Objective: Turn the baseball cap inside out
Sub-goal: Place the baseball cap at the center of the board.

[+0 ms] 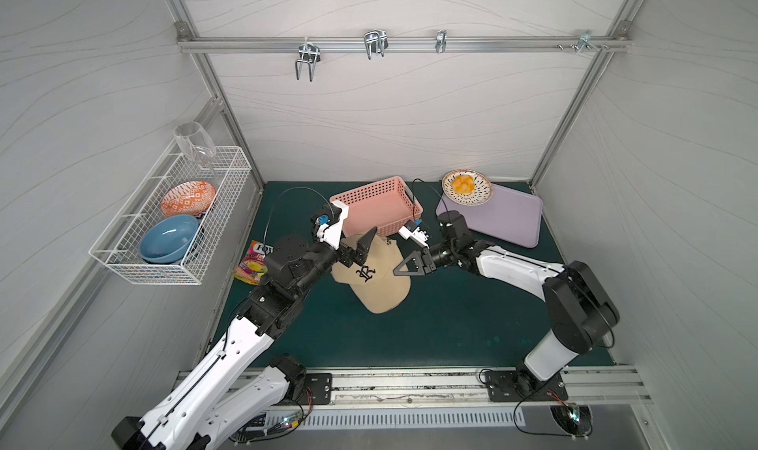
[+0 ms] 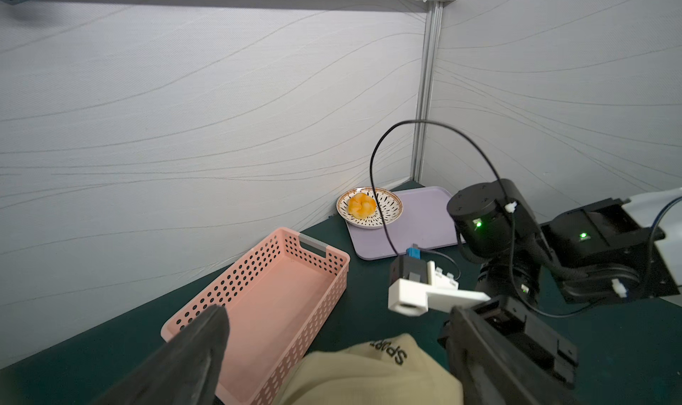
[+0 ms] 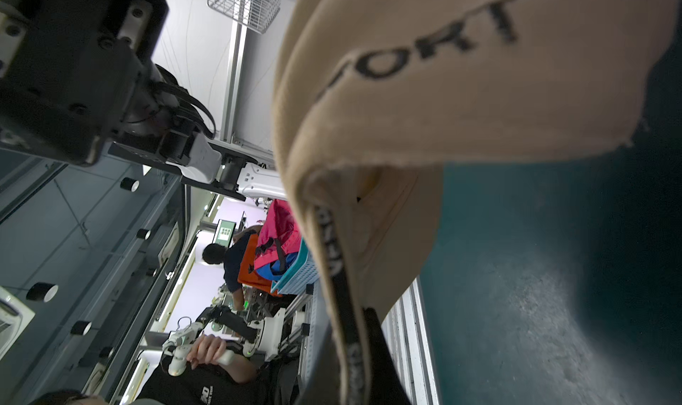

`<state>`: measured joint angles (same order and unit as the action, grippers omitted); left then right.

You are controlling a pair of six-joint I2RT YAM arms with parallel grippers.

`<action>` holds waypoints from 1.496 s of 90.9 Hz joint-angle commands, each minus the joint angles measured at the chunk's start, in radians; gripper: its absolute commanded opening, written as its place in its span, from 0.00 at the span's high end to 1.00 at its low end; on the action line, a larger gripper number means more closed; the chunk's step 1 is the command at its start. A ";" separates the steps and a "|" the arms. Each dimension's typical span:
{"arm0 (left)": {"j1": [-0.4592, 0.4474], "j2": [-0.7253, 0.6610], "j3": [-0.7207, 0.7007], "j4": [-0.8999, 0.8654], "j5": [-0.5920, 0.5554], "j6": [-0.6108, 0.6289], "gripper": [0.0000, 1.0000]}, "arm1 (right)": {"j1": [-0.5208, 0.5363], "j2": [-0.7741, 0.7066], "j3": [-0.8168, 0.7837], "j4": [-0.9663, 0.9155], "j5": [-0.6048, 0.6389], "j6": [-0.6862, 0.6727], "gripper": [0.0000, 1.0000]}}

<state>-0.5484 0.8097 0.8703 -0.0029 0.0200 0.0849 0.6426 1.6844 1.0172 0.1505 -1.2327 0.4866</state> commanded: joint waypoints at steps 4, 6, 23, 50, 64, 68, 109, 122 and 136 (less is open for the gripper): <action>0.014 -0.015 -0.006 0.047 -0.049 -0.049 0.03 | 0.016 0.098 0.054 0.041 -0.099 -0.085 0.95; 0.016 -0.015 -0.008 0.046 -0.048 -0.050 0.03 | 0.015 0.117 0.058 0.037 -0.103 -0.090 0.95; 0.024 -0.012 -0.020 0.045 -0.050 -0.056 0.03 | -0.008 0.234 0.063 -0.062 -0.137 -0.189 0.94; 0.030 0.018 -0.025 0.059 -0.030 -0.065 0.03 | -0.069 0.313 0.030 -0.240 -0.135 -0.350 0.80; 0.032 0.033 -0.021 0.064 -0.023 -0.068 0.03 | -0.109 0.292 -0.020 -0.247 -0.072 -0.335 0.58; 0.032 0.036 -0.021 0.065 -0.023 -0.070 0.03 | -0.116 0.283 -0.034 -0.247 -0.042 -0.323 0.53; 0.034 0.044 -0.016 0.039 -0.075 -0.068 0.02 | -0.156 0.079 -0.062 -0.535 0.650 -0.289 0.32; 0.034 0.058 -0.020 0.020 -0.199 -0.084 0.00 | -0.146 -0.015 -0.070 -0.558 0.914 -0.258 0.29; 0.035 0.098 -0.046 0.022 -0.534 -0.108 0.00 | -0.152 -0.159 -0.104 -0.504 1.216 -0.202 0.24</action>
<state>-0.5201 0.8803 0.8383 -0.0029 -0.2230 0.0063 0.4934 1.6268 0.9348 -0.3496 -0.3340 0.2340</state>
